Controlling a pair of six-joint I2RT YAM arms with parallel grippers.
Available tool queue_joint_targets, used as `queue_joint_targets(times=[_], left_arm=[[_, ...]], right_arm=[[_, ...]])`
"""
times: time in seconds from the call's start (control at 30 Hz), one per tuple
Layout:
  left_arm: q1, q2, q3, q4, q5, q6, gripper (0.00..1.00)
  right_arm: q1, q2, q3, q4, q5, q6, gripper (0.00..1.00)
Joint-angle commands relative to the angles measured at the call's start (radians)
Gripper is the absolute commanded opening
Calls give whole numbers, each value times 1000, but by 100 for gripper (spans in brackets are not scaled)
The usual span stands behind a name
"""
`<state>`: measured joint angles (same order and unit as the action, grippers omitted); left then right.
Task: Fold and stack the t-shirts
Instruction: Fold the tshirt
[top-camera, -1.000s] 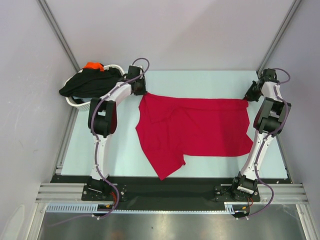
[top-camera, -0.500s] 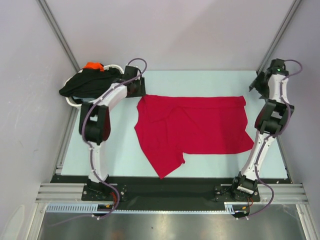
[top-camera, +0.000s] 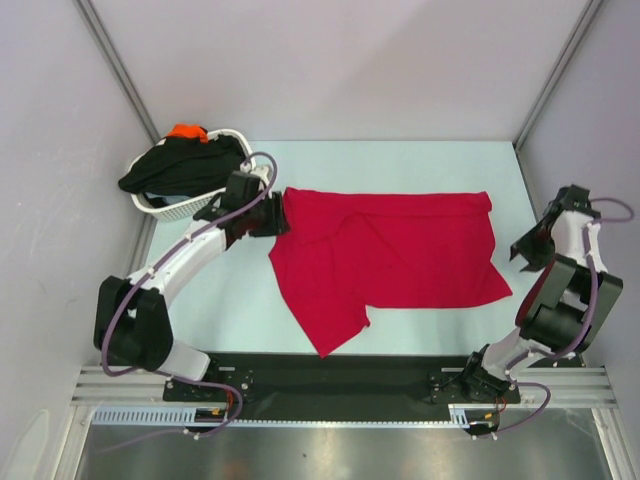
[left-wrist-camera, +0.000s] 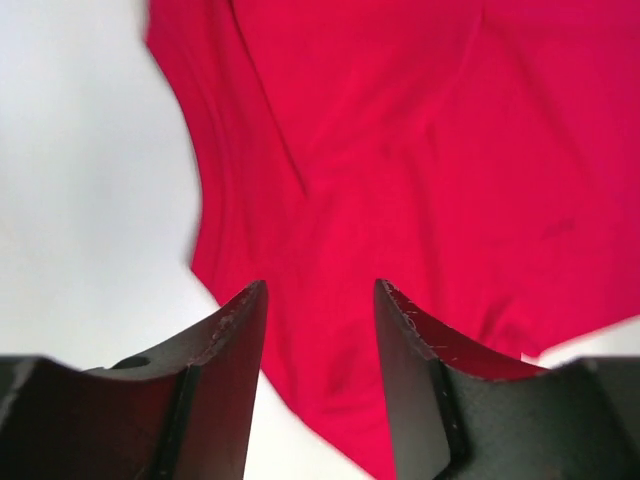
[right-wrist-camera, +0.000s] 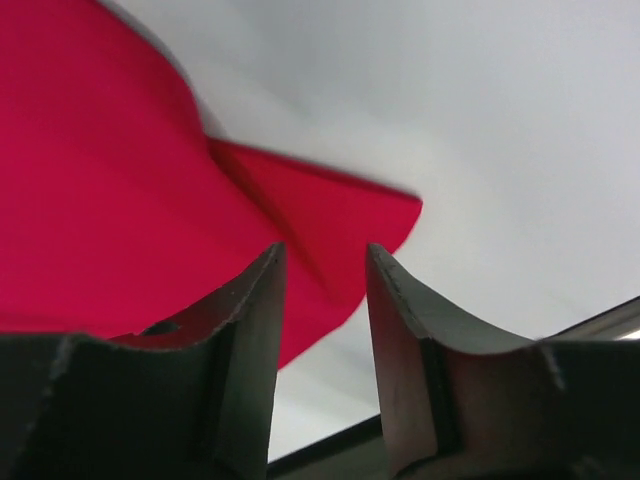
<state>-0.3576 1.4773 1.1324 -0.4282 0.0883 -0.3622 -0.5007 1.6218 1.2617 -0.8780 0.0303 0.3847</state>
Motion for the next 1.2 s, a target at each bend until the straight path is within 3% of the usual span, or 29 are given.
queue_joint_targets(times=[0.0, 0.13, 0.43, 0.53, 0.87, 1.17], left_arm=[[2, -87, -78, 35, 116, -11, 51], [2, -117, -120, 55, 157, -6, 49], [2, -111, -105, 31, 180, 15, 49], [2, -101, -94, 22, 174, 22, 49], [2, -80, -89, 20, 189, 22, 49], [12, -77, -77, 13, 176, 28, 49]], right_arm=[[-12, -72, -145, 106, -78, 13, 42], [-7, -88, -280, 207, -102, 6, 51], [8, -43, -369, 356, -30, 20, 48], [5, -5, -378, 358, 32, 20, 43], [-21, 0, -441, 275, 238, 49, 0], [-59, -45, -436, 101, 379, 272, 0]])
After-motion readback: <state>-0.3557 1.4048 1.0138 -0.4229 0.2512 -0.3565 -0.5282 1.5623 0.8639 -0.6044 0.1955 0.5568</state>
